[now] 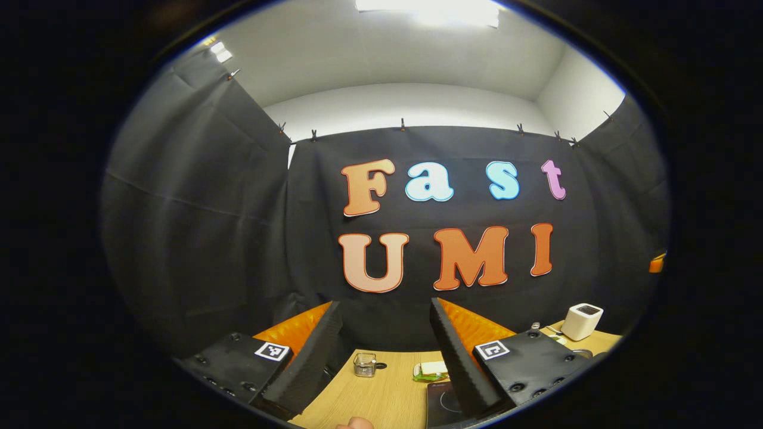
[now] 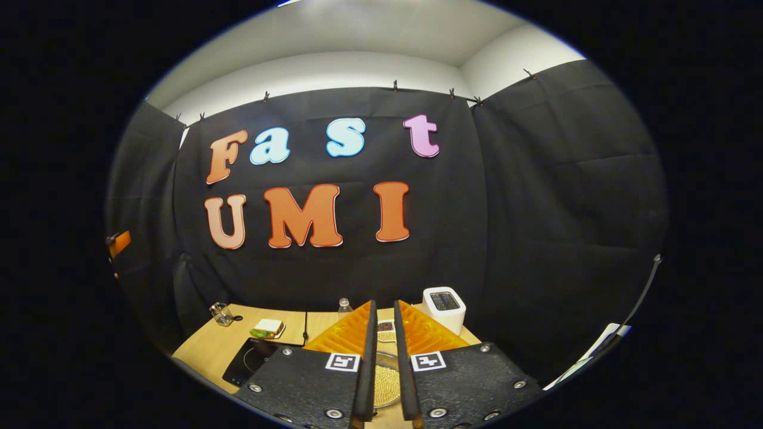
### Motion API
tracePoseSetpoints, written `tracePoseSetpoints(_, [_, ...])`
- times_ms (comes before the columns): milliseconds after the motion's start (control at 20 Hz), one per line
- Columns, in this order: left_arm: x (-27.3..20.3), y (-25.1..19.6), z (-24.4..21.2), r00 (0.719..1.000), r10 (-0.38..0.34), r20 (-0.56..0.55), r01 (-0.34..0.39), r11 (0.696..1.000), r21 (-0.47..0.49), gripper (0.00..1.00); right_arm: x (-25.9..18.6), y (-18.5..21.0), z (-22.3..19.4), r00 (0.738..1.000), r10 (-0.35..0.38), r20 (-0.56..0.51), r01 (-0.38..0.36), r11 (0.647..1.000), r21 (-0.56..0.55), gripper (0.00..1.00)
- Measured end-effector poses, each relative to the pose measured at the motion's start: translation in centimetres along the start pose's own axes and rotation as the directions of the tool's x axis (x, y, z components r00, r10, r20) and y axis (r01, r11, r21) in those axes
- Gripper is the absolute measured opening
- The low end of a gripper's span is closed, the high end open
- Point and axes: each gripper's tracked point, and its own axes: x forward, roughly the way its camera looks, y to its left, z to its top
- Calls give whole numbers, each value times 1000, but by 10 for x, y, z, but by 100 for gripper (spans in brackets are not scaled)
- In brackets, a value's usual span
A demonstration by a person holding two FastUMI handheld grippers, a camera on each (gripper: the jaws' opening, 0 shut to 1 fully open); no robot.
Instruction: First push the handle of the pot to place it horizontally, then grasp the pot with both hands and set it on the induction cooktop.
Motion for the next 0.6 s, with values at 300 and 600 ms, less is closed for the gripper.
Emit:
tracePoseSetpoints(300, [0,-1,-2,1000,-10,-9,10,1000,2,99,6,12,-68,987,35,-158,-36,999,-6,4])
tracePoseSetpoints(600, [0,-3,-4,999,-27,-21,27,1000,14,98,3,36,-127,955,86,-285,-88,996,8,2])
